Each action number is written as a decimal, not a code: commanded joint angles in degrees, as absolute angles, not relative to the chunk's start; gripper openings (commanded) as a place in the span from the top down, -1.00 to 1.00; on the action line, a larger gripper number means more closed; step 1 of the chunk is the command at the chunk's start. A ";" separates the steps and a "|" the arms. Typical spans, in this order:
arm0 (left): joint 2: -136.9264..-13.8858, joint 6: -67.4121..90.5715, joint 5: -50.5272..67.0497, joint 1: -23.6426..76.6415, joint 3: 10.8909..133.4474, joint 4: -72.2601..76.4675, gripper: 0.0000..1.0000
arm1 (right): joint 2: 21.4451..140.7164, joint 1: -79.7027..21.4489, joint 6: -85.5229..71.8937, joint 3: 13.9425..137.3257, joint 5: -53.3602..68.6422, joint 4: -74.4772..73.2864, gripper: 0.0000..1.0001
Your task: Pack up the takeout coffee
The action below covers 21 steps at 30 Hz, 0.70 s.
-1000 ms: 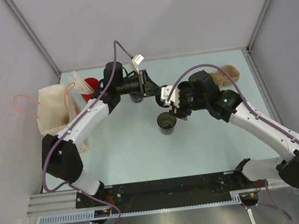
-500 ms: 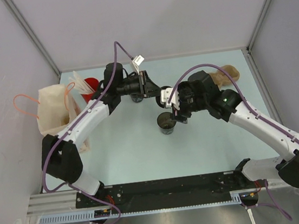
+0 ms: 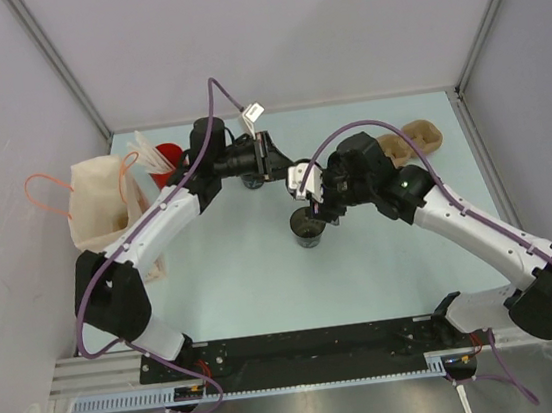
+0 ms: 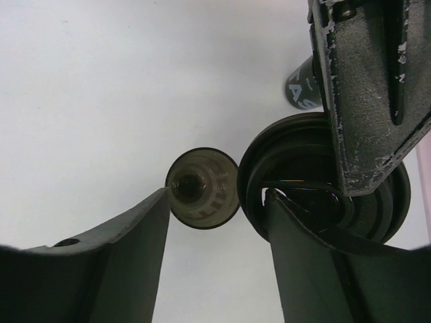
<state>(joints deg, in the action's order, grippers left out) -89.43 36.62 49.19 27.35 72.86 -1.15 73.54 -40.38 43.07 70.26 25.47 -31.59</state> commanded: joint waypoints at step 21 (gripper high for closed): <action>-86.75 39.20 50.45 27.33 72.33 2.46 0.62 | 75.67 -43.15 41.66 72.33 14.07 -25.14 0.79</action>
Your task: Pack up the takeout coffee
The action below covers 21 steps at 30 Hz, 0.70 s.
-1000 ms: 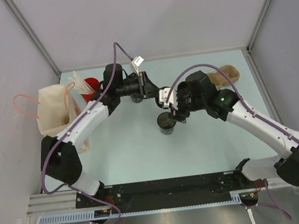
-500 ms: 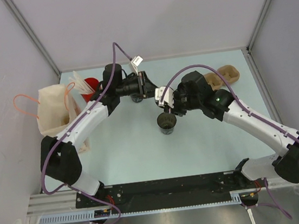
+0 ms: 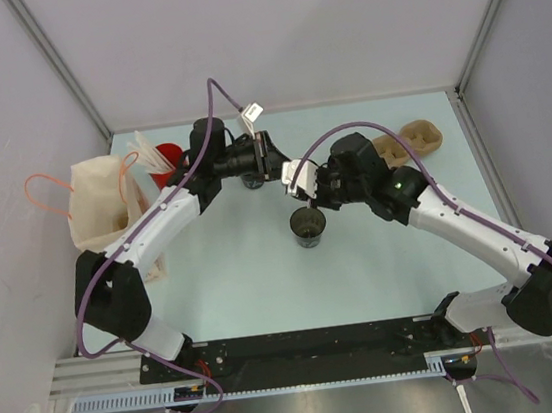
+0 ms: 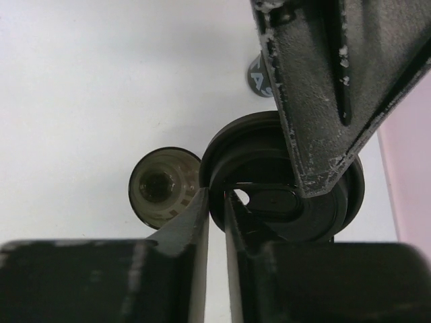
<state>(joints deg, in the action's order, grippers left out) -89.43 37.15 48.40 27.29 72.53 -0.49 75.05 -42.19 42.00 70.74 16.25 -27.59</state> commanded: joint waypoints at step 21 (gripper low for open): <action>-82.62 36.39 52.21 15.56 77.25 -1.47 -0.99 | 72.25 -45.00 48.16 74.62 15.73 -37.35 1.00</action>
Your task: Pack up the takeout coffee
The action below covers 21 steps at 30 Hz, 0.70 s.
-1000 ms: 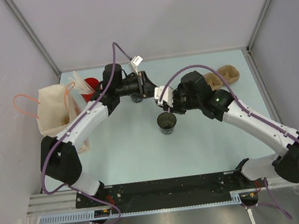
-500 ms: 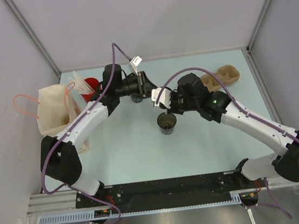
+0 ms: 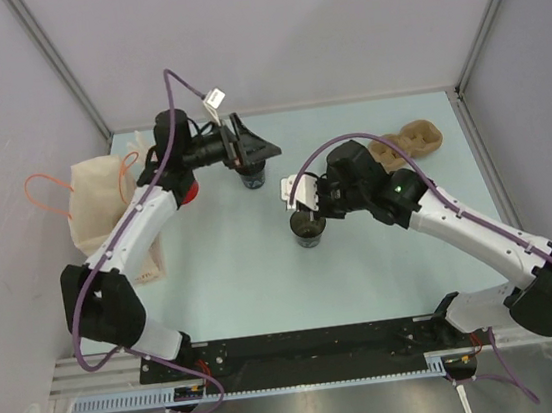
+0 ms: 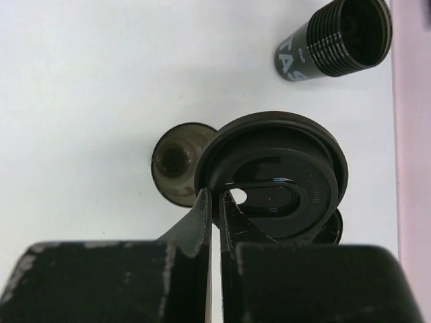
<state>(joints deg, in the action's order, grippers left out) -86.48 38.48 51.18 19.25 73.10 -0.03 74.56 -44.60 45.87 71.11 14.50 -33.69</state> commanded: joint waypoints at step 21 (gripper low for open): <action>-76.21 0.89 39.49 8.26 80.43 -18.02 -0.99 | 85.33 -40.70 49.13 85.24 22.32 -53.43 1.00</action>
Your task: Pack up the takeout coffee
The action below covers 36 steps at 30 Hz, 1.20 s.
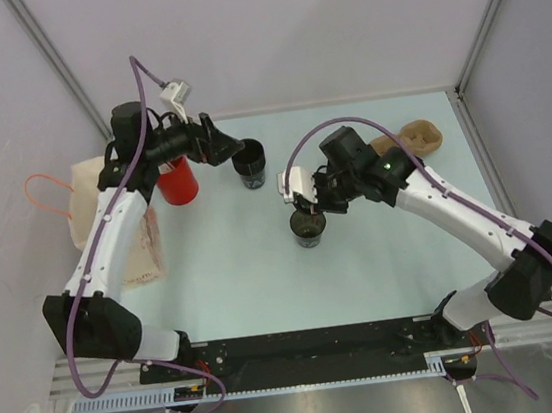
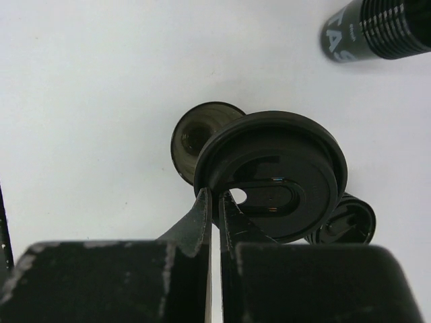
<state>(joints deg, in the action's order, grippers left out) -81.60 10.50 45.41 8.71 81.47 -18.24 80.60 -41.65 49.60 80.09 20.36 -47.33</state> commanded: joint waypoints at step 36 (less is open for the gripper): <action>-62.40 -0.35 39.28 3.87 60.91 -7.03 -0.99 | 106.70 -44.82 41.75 98.52 15.12 -62.75 0.98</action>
